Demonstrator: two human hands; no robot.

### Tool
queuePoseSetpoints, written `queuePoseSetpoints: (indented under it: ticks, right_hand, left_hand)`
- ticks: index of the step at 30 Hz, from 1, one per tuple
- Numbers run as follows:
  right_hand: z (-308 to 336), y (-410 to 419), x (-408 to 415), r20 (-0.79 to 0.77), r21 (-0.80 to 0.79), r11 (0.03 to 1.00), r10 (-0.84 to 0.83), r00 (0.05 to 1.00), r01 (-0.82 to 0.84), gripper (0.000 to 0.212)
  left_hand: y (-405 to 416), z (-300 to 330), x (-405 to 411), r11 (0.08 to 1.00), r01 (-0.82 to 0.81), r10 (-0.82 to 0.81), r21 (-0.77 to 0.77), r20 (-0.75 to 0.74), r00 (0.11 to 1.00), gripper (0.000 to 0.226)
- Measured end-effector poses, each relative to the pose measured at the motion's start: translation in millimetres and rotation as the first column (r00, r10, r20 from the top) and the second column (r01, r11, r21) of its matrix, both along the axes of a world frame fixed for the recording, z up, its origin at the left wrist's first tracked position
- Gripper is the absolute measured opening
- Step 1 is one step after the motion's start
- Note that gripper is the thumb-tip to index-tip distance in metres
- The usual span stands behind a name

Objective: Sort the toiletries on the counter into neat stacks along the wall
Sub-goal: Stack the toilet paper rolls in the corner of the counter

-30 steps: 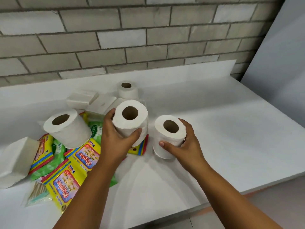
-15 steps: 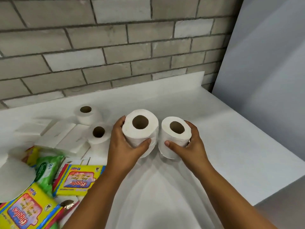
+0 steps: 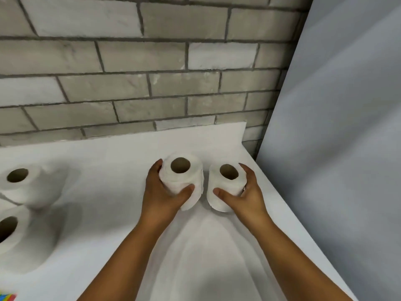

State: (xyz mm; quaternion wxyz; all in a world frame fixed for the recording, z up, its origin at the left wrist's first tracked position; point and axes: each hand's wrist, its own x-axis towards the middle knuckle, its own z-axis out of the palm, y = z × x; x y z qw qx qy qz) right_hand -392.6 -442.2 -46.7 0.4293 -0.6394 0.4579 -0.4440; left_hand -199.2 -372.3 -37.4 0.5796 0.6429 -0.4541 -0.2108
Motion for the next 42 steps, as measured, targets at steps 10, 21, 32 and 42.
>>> queuePoseSetpoints:
  ticks: [10,21,32,42]
  right_hand:
    - [-15.9,-161.8,2.4,-0.020,-0.091,0.993,-0.073,0.997,0.071,0.079]
    - [-51.1,-221.3,17.2,0.008,-0.093,0.995,-0.029,1.000,0.030,0.084]
    - [-44.8,-216.3,5.8,0.144,0.064,0.998,0.012,0.989,-0.021,0.052]
    - [-24.0,-204.4,3.5,0.011,0.072,0.997,-0.029,1.000,0.029,0.083]
  left_hand:
    - [-103.2,-16.7,-22.5,1.000,-0.028,0.028,0.013,0.002,1.000,0.084]
    - [-162.0,-33.1,-20.2,0.999,-0.047,0.045,0.024,0.072,0.996,0.070]
    - [-203.3,-50.5,-16.8,0.996,-0.050,0.046,0.079,0.053,0.998,0.078]
    - [-191.9,-36.3,-19.4,0.991,0.004,-0.013,0.134,0.066,0.998,0.073]
